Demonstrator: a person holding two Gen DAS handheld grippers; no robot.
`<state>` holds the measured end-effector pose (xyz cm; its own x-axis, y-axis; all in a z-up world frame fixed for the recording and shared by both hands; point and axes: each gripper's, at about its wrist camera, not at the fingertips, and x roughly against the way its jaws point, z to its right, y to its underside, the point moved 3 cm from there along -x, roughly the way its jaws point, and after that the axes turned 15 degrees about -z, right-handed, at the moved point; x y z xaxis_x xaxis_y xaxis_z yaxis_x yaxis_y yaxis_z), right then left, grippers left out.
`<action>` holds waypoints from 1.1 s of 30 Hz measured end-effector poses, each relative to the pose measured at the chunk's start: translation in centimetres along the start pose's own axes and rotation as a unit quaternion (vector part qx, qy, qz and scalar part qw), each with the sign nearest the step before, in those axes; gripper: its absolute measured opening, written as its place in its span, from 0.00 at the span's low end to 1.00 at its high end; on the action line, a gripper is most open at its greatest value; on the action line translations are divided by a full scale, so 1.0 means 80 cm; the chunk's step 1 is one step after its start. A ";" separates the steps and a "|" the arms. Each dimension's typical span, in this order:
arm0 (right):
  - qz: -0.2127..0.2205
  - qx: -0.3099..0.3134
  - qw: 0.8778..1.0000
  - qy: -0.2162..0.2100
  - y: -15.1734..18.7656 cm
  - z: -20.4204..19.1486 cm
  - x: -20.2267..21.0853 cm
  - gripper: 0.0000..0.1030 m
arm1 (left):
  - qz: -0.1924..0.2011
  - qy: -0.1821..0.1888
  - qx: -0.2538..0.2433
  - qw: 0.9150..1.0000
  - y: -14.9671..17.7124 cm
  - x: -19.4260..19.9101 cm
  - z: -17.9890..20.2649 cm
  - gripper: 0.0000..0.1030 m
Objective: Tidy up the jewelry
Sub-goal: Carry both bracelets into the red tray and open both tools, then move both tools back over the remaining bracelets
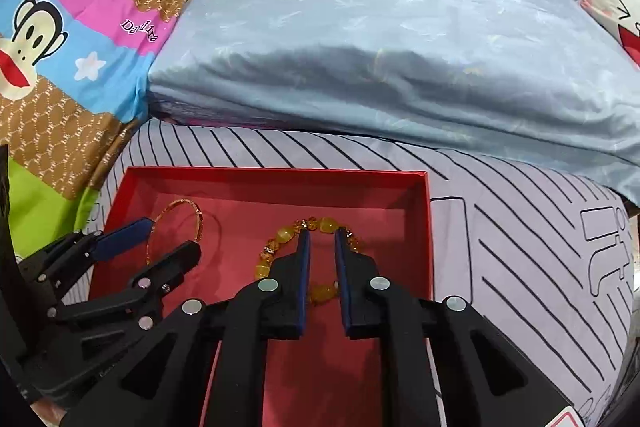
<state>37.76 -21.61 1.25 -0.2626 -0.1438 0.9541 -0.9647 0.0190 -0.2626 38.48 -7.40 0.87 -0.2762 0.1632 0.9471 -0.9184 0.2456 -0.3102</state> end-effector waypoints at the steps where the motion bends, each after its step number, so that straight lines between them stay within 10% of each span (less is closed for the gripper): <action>1: 0.007 0.002 1.000 0.003 0.002 0.000 0.004 0.22 | 0.004 -0.005 0.000 1.000 -0.001 0.001 0.000 0.62; 15: 0.064 -0.002 0.998 0.019 0.036 -0.001 0.075 0.31 | 0.059 -0.034 0.019 0.997 0.027 0.059 -0.012 0.72; 33: 0.080 0.009 0.997 0.017 0.245 -0.030 0.150 0.38 | 0.109 -0.049 0.025 0.992 0.215 0.161 0.006 0.73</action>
<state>15.64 -20.61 7.92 -0.4145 -0.1064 0.9038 -0.9097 0.0222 -0.4146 18.97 -1.56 7.76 -0.4947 0.1123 0.8618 -0.8454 0.1675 -0.5071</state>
